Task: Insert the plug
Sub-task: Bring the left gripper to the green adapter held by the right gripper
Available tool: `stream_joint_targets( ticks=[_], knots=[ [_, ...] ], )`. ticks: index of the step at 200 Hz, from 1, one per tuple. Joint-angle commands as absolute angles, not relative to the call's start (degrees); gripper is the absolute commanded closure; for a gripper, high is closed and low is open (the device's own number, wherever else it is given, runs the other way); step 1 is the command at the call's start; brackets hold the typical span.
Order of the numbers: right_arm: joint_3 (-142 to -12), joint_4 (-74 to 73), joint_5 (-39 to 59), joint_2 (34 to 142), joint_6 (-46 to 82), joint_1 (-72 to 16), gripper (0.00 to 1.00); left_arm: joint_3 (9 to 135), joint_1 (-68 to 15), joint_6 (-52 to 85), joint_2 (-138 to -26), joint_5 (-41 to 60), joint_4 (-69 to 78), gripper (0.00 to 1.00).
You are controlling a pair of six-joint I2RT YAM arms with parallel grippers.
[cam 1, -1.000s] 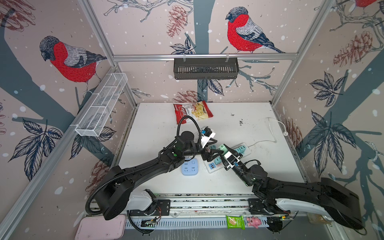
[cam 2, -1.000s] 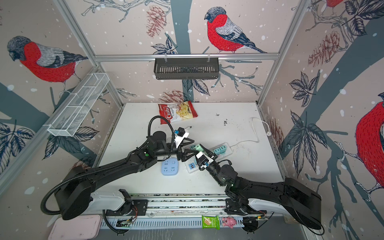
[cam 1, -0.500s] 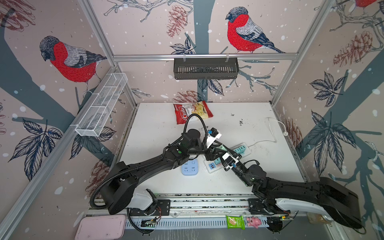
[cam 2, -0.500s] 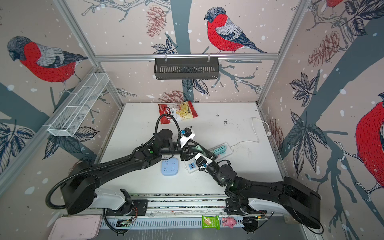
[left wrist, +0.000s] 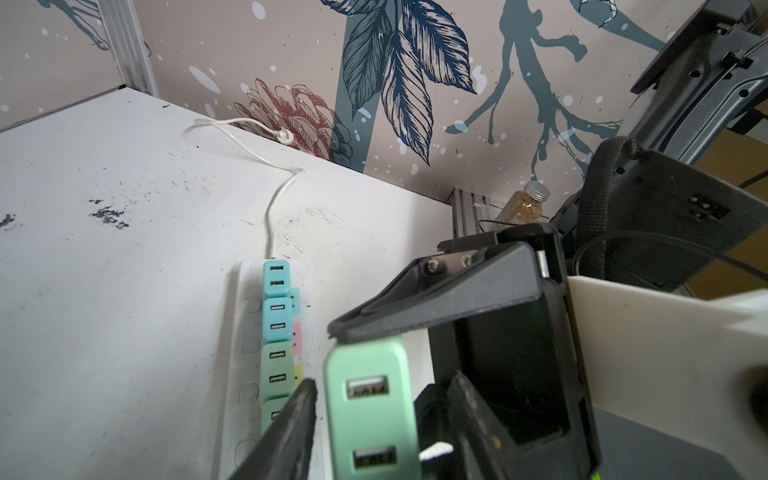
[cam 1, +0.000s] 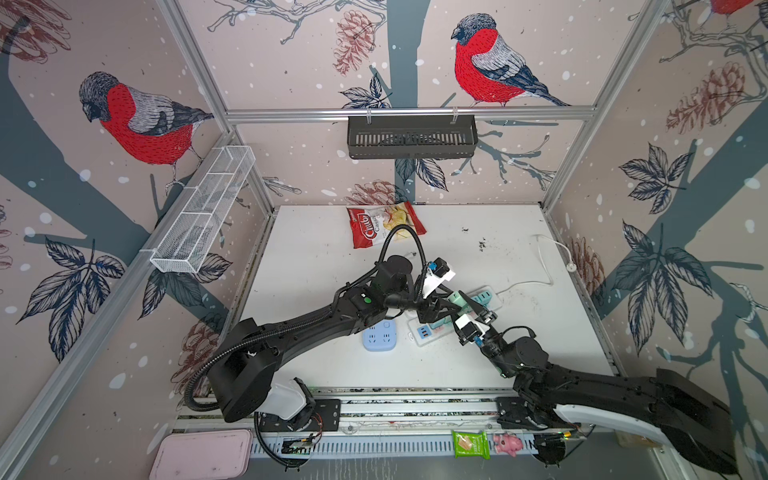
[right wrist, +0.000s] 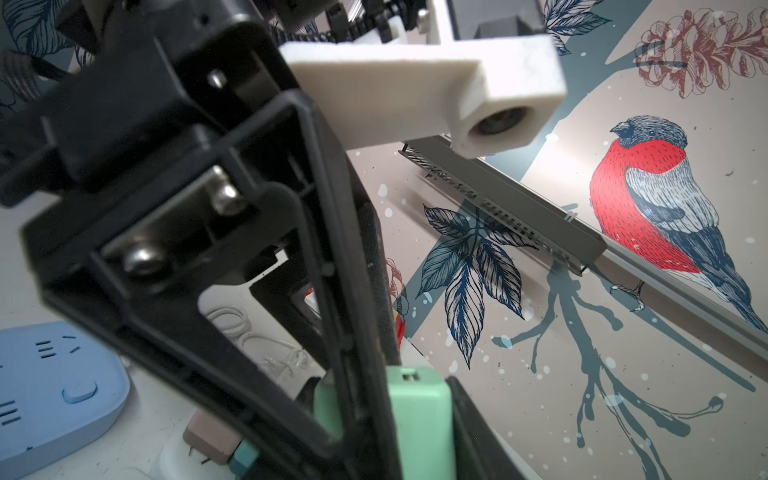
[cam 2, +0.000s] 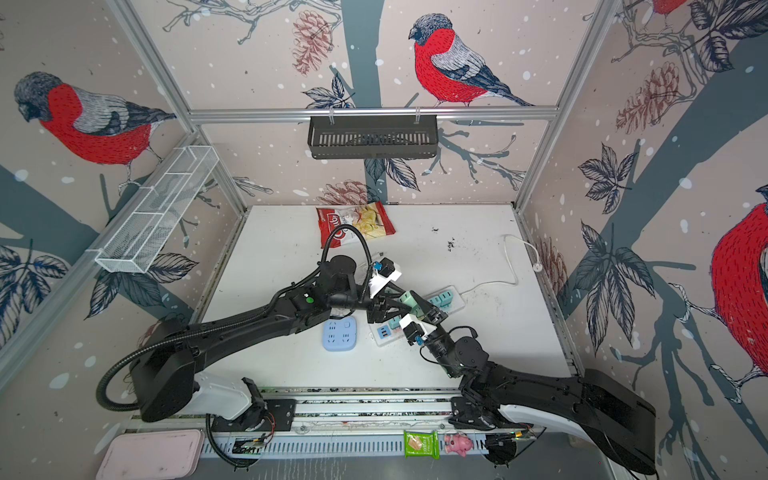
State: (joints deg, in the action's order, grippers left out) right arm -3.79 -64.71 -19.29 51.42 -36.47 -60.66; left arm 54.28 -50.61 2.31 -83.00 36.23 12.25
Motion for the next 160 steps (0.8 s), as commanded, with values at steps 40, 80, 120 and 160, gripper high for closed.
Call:
stream_joint_targets(
  ticks=[40, 80, 120, 160],
  knots=[
    [-4.79, -68.70, -16.68, 51.09, -39.00, -60.61, 0.87, 55.76, -51.55, -0.97, -84.28, 37.28, 4.75, 0.56],
    [-5.45, -66.35, -15.01, 50.89, -39.37, -60.60, 0.87, 56.52, -52.03, -1.48, -85.25, 37.73, 3.79, 0.61],
    [-5.39, -66.49, -15.53, 51.04, -39.22, -60.56, 0.88, 56.86, -52.54, -2.19, -86.44, 38.50, 2.20, 0.64],
    [-5.12, -67.06, -16.55, 50.68, -37.25, -59.68, 0.81, 58.56, -52.65, -2.24, -86.80, 38.40, 1.60, 0.96]
  ],
)
